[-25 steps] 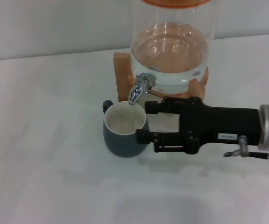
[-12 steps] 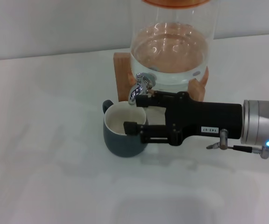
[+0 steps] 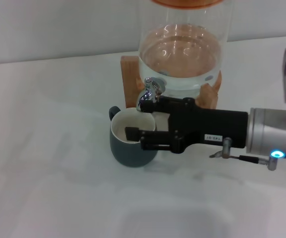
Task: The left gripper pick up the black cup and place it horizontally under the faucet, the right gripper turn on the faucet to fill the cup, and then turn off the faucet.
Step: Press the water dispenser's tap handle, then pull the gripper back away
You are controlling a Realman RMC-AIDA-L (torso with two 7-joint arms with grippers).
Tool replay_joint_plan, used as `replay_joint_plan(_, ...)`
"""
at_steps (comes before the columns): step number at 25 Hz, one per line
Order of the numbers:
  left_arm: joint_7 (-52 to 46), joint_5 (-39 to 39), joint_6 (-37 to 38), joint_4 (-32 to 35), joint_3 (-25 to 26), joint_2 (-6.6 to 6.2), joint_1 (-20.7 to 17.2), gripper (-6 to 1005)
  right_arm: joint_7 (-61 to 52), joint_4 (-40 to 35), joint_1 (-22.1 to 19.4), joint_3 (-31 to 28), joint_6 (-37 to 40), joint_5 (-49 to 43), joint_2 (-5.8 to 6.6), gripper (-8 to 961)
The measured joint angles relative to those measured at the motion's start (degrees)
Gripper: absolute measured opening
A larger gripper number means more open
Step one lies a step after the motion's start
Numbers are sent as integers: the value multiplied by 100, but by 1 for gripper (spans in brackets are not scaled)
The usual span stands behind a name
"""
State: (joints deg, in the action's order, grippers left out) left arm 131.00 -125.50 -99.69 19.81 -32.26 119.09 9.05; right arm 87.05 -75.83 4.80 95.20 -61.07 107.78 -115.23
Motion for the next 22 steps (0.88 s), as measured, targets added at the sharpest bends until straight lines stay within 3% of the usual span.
replay_joint_plan(11,-17,0,-15,22,-8,0,-9,761,49,13,22,199,363,1,0,782)
replay_joint_plan(22,-15,57,-64,26,-9,0,-6,761,58,12,-31,-2,328,1,8,782)
